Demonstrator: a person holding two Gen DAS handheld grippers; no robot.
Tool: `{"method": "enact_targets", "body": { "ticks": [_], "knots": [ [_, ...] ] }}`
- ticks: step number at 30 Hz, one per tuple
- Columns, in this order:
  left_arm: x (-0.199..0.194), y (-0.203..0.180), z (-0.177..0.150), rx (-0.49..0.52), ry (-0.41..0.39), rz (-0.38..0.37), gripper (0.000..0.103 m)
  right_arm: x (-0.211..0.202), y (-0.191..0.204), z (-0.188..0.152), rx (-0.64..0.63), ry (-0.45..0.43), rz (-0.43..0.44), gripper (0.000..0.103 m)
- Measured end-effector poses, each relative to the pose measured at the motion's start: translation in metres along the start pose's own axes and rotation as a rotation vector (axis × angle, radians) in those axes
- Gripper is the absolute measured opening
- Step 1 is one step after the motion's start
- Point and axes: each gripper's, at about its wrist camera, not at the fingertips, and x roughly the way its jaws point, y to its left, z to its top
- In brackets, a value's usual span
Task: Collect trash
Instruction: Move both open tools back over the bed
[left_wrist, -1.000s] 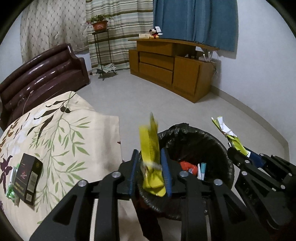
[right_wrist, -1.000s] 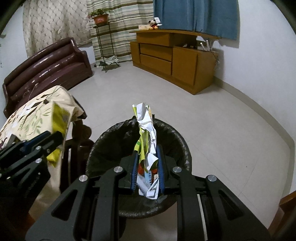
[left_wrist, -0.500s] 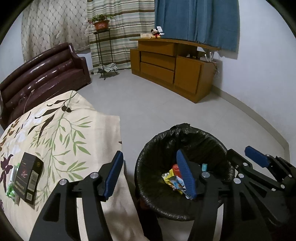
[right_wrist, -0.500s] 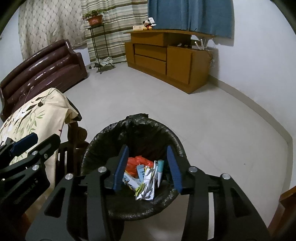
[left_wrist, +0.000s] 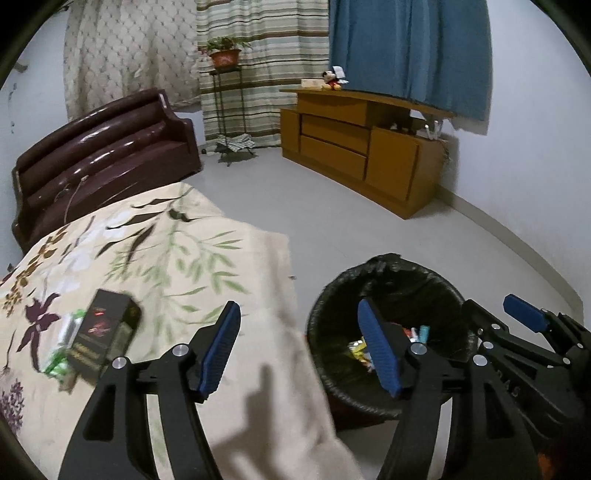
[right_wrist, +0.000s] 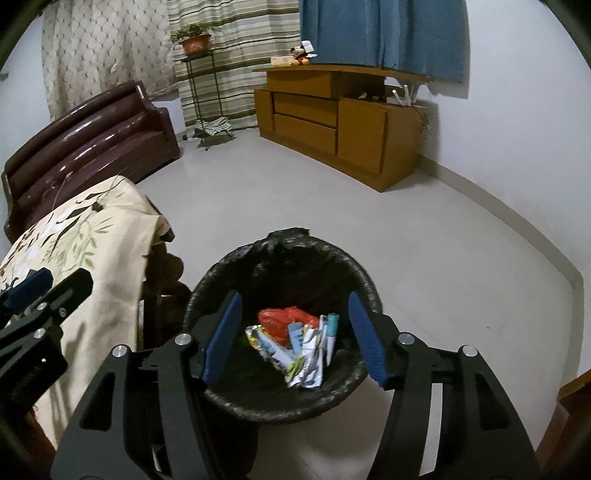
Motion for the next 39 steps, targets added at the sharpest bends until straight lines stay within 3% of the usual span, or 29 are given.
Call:
{"method": "enact_targets", "body": {
  "ticks": [10, 24, 39],
  "knots": [
    [-0.03, 0.066, -0.023, -0.065, -0.01, 0.105, 0.069, -0.016, 0.056, -0.006, -0.081, 0.005, 0.078, 0.064],
    [-0.074, 0.168, -0.056, -0.178, -0.029, 0.248, 0.069, -0.034, 0.169, -0.018, -0.23, 0.022, 0.224, 0.064],
    [-0.1, 0.254, -0.089, -0.286, -0.018, 0.336, 0.069, -0.039, 0.273, -0.034, -0.349, 0.058, 0.315, 0.064]
  ]
}}
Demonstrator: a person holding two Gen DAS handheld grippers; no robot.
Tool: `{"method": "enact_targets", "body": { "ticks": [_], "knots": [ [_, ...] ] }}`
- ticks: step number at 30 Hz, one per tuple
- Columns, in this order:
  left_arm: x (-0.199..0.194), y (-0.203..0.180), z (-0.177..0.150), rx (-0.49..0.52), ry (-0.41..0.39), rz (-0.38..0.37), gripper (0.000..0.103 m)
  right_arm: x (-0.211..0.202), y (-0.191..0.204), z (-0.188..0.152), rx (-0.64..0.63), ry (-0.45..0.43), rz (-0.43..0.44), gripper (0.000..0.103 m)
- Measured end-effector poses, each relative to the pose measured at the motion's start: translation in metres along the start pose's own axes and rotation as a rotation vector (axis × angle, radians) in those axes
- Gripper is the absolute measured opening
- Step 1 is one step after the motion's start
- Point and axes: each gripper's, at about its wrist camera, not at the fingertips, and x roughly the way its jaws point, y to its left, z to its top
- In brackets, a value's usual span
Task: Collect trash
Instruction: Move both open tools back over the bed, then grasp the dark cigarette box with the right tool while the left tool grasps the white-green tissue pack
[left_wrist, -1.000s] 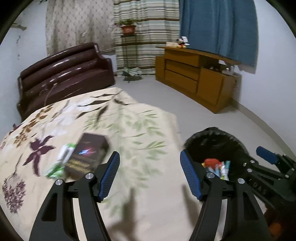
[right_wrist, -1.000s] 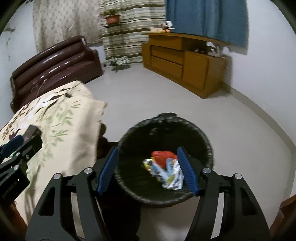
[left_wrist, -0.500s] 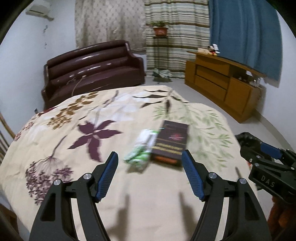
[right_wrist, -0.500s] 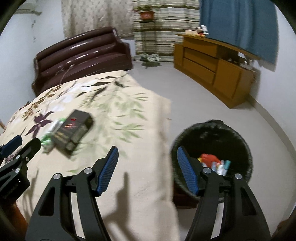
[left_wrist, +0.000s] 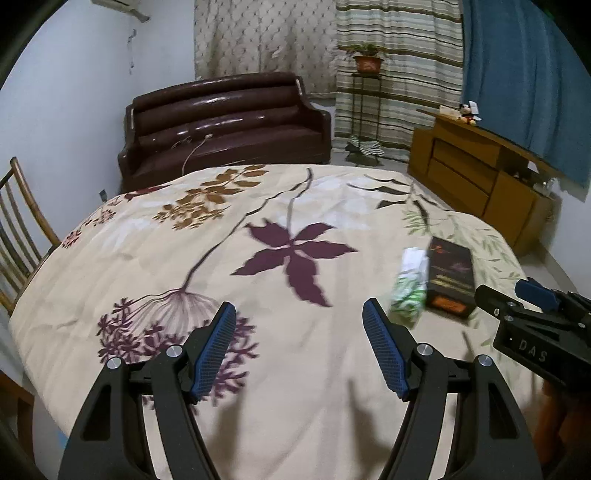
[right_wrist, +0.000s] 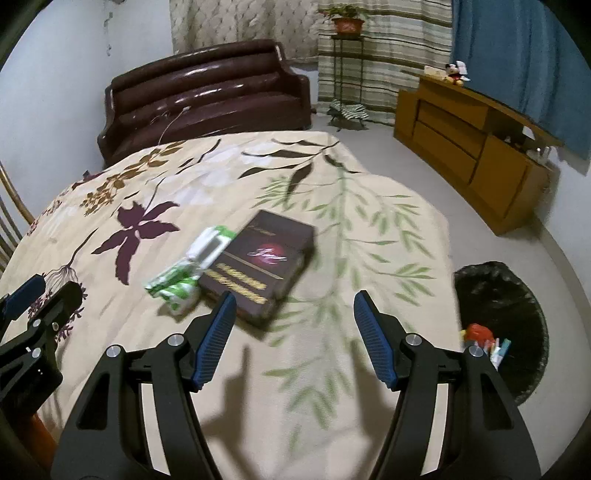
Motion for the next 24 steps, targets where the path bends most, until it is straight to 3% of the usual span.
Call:
{"method": "enact_targets", "body": {
  "ticks": [12, 24],
  "knots": [
    [0.013, 0.031, -0.004, -0.049, 0.03, -0.007, 0.069, 0.025, 0.035, 0.011, -0.025, 0.027, -0.011, 0.066],
    [0.021, 0.031, -0.003, -0.061, 0.047, -0.061, 0.069, 0.034, 0.015, 0.005, -0.018, 0.058, -0.098, 0.07]
  ]
}}
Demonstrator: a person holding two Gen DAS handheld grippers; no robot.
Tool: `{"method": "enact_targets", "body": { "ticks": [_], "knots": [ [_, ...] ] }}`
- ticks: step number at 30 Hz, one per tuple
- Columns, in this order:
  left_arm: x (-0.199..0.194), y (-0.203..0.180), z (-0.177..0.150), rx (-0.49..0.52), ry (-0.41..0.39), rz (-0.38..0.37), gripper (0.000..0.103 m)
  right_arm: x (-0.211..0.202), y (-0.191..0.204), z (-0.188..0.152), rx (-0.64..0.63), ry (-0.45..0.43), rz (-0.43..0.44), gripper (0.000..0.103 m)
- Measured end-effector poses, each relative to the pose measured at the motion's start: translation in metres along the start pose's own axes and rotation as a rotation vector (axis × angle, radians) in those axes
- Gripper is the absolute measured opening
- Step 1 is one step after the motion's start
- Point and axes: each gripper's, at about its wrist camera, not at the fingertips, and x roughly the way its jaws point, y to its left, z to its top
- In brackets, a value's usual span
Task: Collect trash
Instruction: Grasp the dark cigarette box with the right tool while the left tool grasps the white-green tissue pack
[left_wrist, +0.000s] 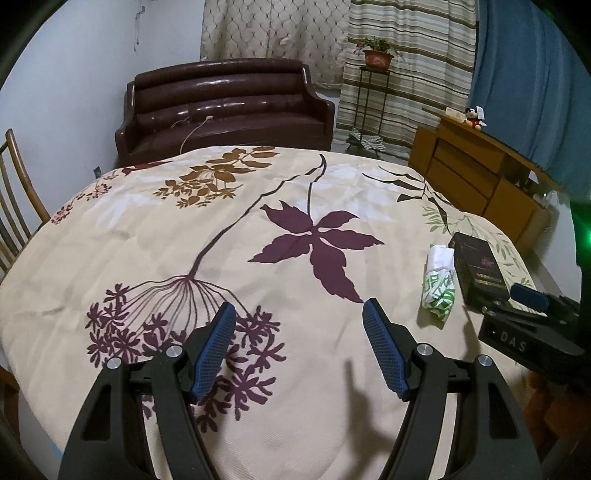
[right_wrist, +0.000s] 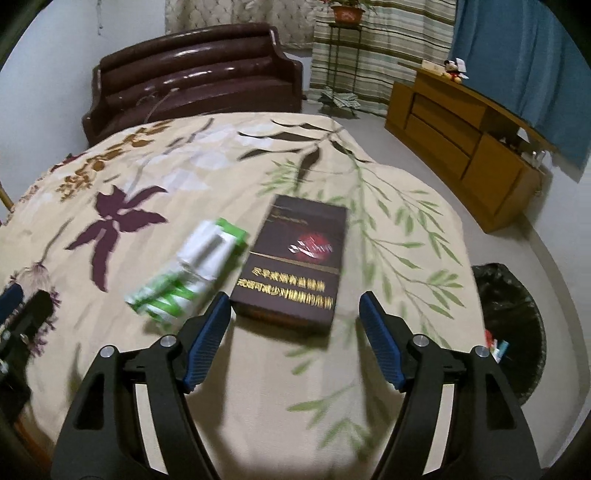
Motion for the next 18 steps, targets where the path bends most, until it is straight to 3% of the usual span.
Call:
{"method": "enact_targets", "body": {
  "ticks": [18],
  "knots": [
    [0.009, -0.019, 0.006, 0.04, 0.007, -0.054, 0.069, 0.012, -0.008, 0.016, 0.008, 0.0, -0.01, 0.07]
  ]
}}
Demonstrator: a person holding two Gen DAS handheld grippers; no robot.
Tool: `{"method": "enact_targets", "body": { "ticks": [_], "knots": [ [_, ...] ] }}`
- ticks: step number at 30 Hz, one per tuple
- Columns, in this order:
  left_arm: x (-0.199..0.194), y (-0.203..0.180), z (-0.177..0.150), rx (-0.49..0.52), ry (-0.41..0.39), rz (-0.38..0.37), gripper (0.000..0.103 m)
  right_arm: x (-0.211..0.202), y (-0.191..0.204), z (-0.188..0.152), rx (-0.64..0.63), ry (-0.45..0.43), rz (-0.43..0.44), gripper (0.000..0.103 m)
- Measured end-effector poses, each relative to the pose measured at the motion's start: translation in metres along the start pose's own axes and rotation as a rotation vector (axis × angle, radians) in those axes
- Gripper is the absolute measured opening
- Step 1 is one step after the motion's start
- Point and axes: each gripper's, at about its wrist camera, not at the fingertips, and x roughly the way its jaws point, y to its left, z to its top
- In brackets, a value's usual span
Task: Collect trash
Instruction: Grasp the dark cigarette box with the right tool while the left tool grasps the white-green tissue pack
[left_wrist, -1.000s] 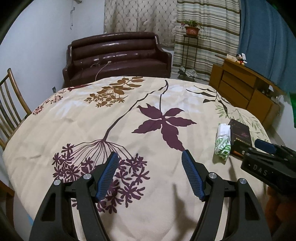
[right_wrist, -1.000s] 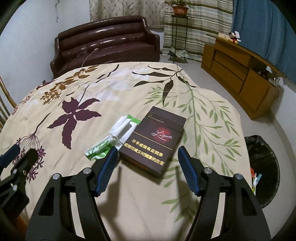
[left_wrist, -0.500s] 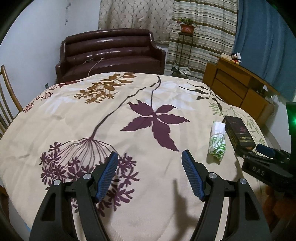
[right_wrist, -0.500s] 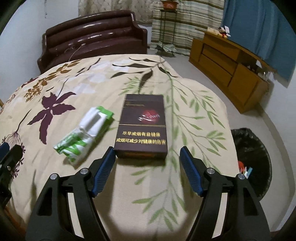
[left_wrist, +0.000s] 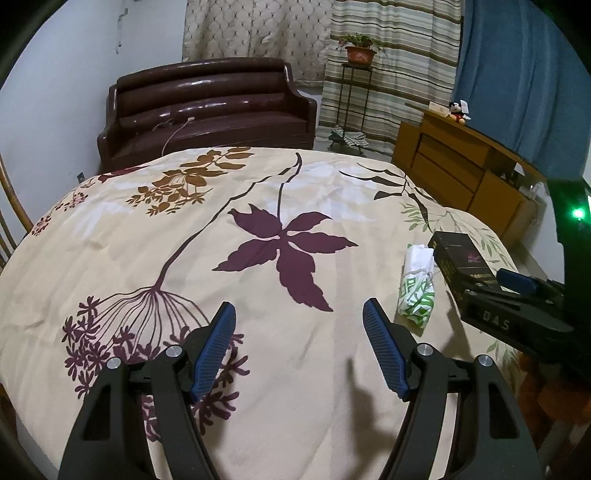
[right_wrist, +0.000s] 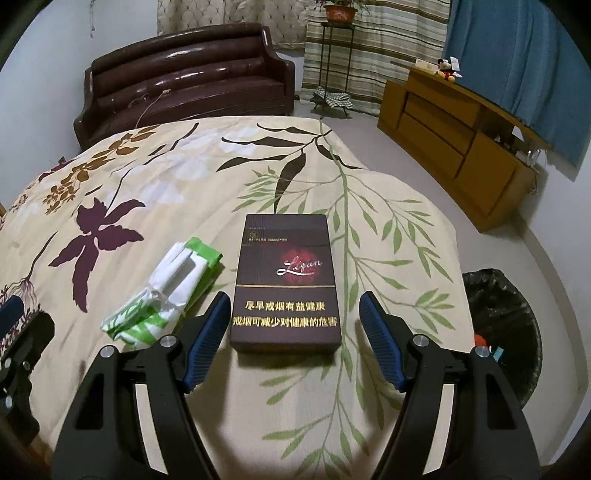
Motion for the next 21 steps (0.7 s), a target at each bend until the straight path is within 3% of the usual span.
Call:
{"method": "enact_targets", "body": {
  "ticks": [6, 21],
  "knots": [
    [0.006, -0.005, 0.002, 0.018, 0.015, -0.011, 0.07, 0.006, 0.0, 0.001, -0.003, 0.02, 0.01, 0.054],
    [0.012, -0.053, 0.011, 0.109, 0.014, -0.063, 0.07, -0.009, -0.032, -0.016, 0.026, 0.014, 0.017, 0.054]
  ]
}}
